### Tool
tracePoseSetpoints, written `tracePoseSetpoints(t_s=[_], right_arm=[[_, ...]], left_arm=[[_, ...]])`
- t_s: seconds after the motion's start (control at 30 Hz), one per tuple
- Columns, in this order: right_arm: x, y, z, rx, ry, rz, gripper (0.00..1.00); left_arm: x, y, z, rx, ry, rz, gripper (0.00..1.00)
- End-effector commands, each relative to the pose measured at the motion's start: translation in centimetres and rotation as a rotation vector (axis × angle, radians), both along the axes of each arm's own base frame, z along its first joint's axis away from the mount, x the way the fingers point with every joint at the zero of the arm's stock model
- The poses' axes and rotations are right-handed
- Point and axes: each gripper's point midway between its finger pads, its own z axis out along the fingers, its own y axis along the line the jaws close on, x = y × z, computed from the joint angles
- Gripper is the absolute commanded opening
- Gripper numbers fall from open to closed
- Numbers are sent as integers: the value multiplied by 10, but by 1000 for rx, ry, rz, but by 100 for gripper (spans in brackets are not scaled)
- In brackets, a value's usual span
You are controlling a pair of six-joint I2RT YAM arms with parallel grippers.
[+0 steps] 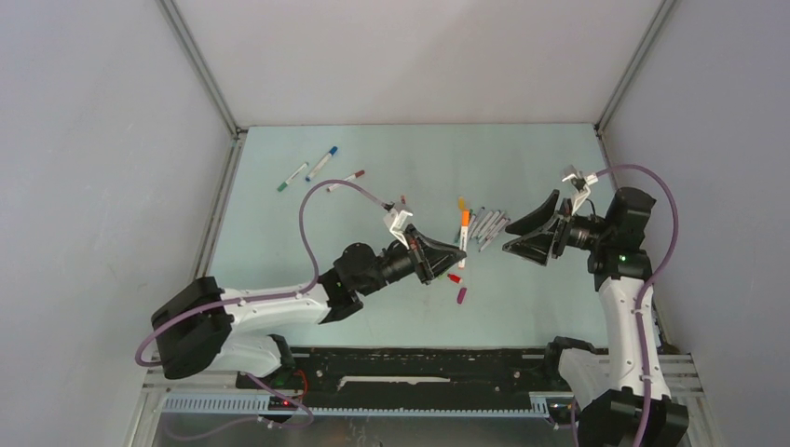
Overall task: Open the pen caps
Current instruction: Open the pen cap from the pen.
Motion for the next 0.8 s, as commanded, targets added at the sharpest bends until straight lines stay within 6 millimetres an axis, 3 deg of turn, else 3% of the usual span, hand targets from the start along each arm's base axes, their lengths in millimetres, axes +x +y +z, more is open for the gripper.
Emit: tracePoseSetpoints(t_s=[0.0, 0.4, 0.77], right_arm=[[8, 0, -2, 5, 36, -36, 71], [16, 16, 6, 39, 107, -66, 65], [10, 26, 12, 53, 121, -28, 56]], left_arm=[[6, -8, 43, -98, -71, 24, 0], [15, -32, 50, -115, -45, 67, 0], [13, -49, 53, -113, -30, 44, 0]])
